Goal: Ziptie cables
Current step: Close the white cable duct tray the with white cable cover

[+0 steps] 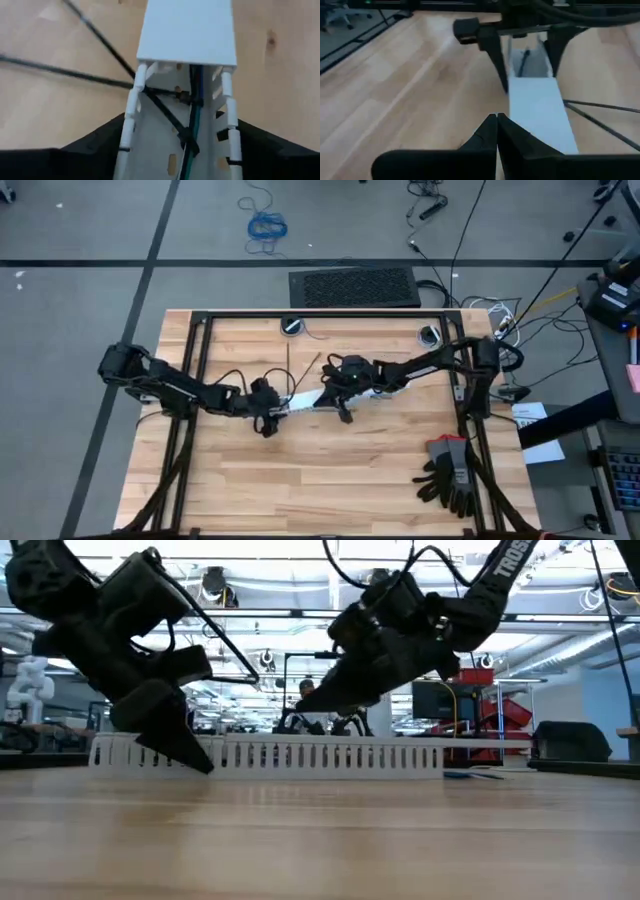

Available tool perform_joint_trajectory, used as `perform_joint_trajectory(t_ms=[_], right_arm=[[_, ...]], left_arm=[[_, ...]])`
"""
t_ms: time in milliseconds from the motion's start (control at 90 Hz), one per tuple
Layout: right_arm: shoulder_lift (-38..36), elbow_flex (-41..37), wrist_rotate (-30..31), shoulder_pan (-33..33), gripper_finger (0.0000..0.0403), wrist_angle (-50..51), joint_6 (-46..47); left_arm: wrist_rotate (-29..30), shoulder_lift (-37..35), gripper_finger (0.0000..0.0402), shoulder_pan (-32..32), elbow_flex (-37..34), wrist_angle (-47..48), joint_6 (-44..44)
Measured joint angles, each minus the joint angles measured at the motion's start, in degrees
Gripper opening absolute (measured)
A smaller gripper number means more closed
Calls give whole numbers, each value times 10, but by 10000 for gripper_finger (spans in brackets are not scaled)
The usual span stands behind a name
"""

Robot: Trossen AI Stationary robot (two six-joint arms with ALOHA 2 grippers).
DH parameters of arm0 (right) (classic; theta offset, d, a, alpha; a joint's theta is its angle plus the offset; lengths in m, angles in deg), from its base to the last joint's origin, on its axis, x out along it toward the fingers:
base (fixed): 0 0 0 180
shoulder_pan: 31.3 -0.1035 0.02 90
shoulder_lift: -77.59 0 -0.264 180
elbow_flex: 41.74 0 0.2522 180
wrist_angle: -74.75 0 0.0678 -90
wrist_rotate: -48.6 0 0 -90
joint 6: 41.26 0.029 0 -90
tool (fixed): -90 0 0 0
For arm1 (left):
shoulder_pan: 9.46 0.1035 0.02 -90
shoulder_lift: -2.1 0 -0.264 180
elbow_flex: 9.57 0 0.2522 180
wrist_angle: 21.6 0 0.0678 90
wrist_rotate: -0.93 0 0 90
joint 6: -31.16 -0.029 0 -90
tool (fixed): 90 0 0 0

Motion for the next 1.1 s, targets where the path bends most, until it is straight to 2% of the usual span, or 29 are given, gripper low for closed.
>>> perform_joint_trajectory(t_ms=[333,967,1100], right_arm=[[62,114,5,8,0,93,-52],[190,219,-32,5,0,79,-39],[218,248,-59,5,0,79,-34]], left_arm=[[5,0,244,0,-4,-3,0],[9,-1,242,0,-5,0,2],[8,-1,242,-1,-5,4,2]])
